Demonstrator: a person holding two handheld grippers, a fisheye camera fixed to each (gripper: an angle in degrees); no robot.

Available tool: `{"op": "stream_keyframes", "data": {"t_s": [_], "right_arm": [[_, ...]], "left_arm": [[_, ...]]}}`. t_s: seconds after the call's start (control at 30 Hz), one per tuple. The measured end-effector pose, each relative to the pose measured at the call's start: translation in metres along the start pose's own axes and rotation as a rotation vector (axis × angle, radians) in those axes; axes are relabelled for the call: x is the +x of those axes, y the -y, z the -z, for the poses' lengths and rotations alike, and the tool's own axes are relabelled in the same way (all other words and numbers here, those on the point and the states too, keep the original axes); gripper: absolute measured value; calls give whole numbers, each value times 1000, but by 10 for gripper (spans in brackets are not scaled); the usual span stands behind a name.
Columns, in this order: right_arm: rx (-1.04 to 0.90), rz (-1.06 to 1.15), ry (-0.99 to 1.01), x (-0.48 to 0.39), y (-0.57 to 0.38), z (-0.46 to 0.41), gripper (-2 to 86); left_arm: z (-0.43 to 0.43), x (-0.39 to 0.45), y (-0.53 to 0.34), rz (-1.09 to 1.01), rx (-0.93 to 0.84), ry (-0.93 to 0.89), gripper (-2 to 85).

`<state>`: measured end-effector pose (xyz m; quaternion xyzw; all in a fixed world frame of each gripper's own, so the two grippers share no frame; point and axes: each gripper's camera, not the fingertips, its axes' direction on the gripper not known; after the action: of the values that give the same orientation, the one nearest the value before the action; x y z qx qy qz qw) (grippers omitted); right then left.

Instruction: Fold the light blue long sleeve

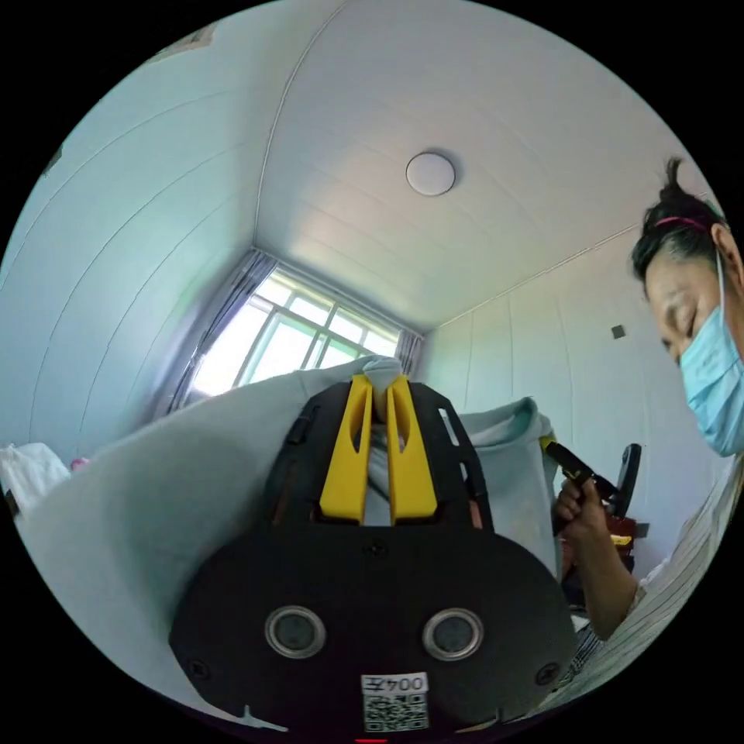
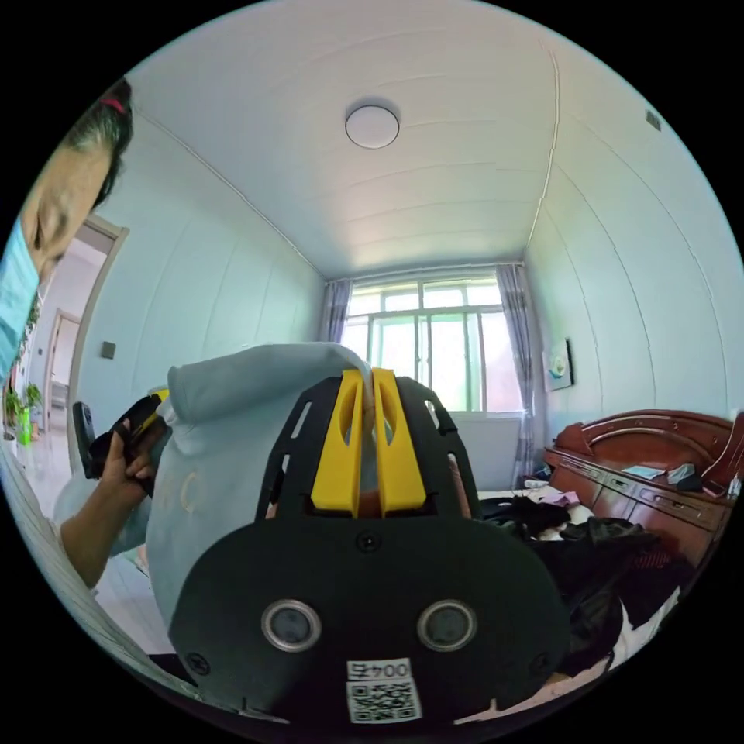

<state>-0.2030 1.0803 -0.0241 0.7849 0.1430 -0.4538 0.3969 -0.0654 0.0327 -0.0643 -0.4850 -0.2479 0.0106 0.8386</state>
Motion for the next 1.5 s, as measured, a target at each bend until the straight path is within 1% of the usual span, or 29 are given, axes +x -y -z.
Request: {"op": "stream_keyframes", "data": {"t_s": [0.1,0.17,0.2,0.23,0.27,0.3,0.33,0.37,0.4,0.43,0.47,0.5,0.53,0.6,0.67,0.7,0.77,0.8,0.87,0.93,0.97,1.03,1.1,1.17,1.23,1.27,1.33,1.37,1.5], "right_arm": [[-106,16,-47,12,-27,-68,6],[-217,43,-88,28,-59,-142,16],[-246,55,-104,32,-69,-162,19],[-316,85,-123,42,-89,-207,26],[-416,116,-121,54,-112,-258,35],[-483,116,-102,62,-125,-285,42],[-649,52,-56,85,-152,-339,57],[-823,-81,-1,114,-184,-388,77],[-896,-153,32,127,-201,-407,86],[-936,-274,62,150,-230,-427,91],[-914,-350,49,166,-253,-430,94],[-900,-370,49,171,-262,-429,94],[-879,-385,73,175,-282,-422,94],[-889,-358,104,174,-315,-405,92],[-983,-290,136,167,-371,-371,91],[-1011,-280,149,165,-387,-361,91],[-1140,-235,181,154,-451,-313,96],[-1170,-225,180,151,-466,-301,98],[-1303,-196,168,144,-523,-255,101],[-1374,-229,130,146,-556,-228,101],[-1394,-300,123,152,-572,-214,101],[-1390,-424,119,161,-588,-199,100],[-1337,-561,109,171,-594,-186,96],[-1252,-742,119,181,-600,-173,84],[-1213,-818,123,183,-604,-168,78],[-1208,-837,138,182,-606,-167,78],[-1220,-831,150,178,-608,-167,77],[-1228,-816,154,175,-609,-167,75],[-1210,-825,148,175,-609,-158,68]], "left_arm": [[-69,-25,0,-30,-127,80,27],[-136,-52,-5,-33,-234,152,33],[-155,-60,-8,-37,-263,165,35],[-194,-79,-14,-30,-325,190,40],[-238,-104,-24,17,-411,217,46],[-261,-120,-30,77,-467,228,50],[-303,-160,-48,244,-593,252,61],[-335,-204,-75,454,-711,268,70],[-345,-226,-90,582,-754,270,74],[-353,-261,-120,827,-749,207,79],[-348,-282,-141,1004,-658,159,80],[-345,-288,-146,1043,-622,164,81],[-344,-293,-148,1028,-625,192,82],[-345,-296,-147,968,-691,190,85],[-327,-293,-141,910,-726,75,86],[-319,-289,-136,873,-744,62,86],[-274,-268,-118,694,-845,63,87],[-260,-262,-114,647,-882,72,87],[-198,-238,-105,513,-1033,149,88],[-149,-224,-104,487,-1128,206,90],[-118,-216,-107,489,-1182,248,91],[-78,-207,-113,516,-1245,292,96],[-49,-203,-122,589,-1281,314,101],[-27,-201,-130,696,-1272,317,113],[-23,-204,-135,780,-1247,314,121],[-22,-209,-138,866,-1202,283,125],[-26,-216,-143,972,-1150,240,131],[-32,-219,-145,989,-1150,225,134],[-60,-209,-148,908,-1228,191,137]]}}
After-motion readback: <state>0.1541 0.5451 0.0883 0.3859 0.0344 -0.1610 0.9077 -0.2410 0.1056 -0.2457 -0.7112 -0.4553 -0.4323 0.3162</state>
